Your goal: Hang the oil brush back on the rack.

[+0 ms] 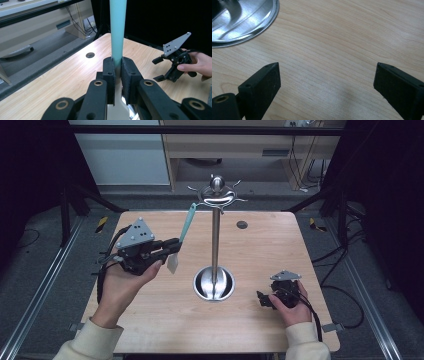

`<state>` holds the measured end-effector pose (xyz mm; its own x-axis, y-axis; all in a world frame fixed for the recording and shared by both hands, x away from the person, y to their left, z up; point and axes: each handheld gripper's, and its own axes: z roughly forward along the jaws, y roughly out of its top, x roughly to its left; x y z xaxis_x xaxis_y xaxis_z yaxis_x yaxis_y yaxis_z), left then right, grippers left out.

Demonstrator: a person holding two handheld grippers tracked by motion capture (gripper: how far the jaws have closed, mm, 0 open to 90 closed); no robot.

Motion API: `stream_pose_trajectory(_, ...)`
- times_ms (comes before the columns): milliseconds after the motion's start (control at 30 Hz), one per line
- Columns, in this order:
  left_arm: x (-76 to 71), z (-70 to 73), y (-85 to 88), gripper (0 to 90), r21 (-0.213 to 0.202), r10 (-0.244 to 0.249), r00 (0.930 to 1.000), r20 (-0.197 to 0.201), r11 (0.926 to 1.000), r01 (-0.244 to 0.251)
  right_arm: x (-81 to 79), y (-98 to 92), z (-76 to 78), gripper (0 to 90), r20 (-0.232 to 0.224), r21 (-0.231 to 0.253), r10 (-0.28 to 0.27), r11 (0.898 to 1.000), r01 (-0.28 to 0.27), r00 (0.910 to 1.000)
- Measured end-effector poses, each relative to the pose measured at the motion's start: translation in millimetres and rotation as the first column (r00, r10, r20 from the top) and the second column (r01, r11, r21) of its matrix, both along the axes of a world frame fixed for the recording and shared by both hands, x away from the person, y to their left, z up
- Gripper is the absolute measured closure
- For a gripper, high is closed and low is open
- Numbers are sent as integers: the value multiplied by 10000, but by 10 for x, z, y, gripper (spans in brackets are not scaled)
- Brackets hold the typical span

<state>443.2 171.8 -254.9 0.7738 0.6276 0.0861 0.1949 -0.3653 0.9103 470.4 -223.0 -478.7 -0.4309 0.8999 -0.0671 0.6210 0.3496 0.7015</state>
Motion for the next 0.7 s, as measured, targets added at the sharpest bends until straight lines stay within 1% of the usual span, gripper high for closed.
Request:
stream_pose_trajectory(33,4,-2,-6,818,-29,8,10000,-10,10000,-8,0,-2,2,78,41,11,-21,10000,21,10000)
stream_pose_trajectory(67,10,-3,-6,818,39,-6,10000,-8,10000,6,0,-2,2,78,41,11,-21,10000,21,10000)
stream_pose_trajectory(100,24,-4,-11,818,8,-28,10000,91,10000,28,0,-4,5,78,35,47,-33,10000,33,10000)
stream_pose_trajectory(167,32,-8,-22,818,14,-14,10000,92,10000,14,1,-16,7,78,75,-5,-26,10000,26,10000)
stream_pose_trajectory(367,51,-15,-40,818,42,-2,10000,83,10000,2,0,-14,7,77,96,41,-46,10000,45,9999)
stream_pose_trajectory(433,57,-19,-42,818,22,-14,10000,69,10000,14,0,-16,8,77,101,40,-42,10000,41,9999)
stream_pose_trajectory(467,50,-23,-48,818,-14,7,10000,-96,10000,-7,0,-16,8,77,101,40,-42,10000,41,9999)
stream_pose_trajectory(500,64,-20,-47,818,10,-36,10000,63,10000,36,0,-16,8,77,89,57,-47,10000,46,9999)
stream_pose_trajectory(533,66,-22,-50,818,11,-34,10000,72,10000,34,1,-17,8,77,99,43,-44,10000,43,9999)
stream_pose_trajectory(567,58,-28,-55,818,-22,-15,9999,-109,10000,15,1,-17,8,77,99,43,-44,10000,43,9999)
stream_pose_trajectory(600,61,-30,-58,818,-31,-25,9999,-111,10000,25,0,-17,8,77,90,55,-45,10000,44,9999)
stream_pose_trajectory(633,74,-29,-60,818,4,-48,10000,76,10000,48,0,-17,8,77,87,52,-47,10000,47,10000)
stream_pose_trajectory(667,67,-33,-64,818,-23,-33,9999,-100,10000,33,0,-17,8,77,87,52,-47,10000,47,10000)
stream_pose_trajectory(700,81,-30,-65,818,12,-60,10000,65,10000,60,0,-17,8,77,87,55,-48,10000,48,10000)
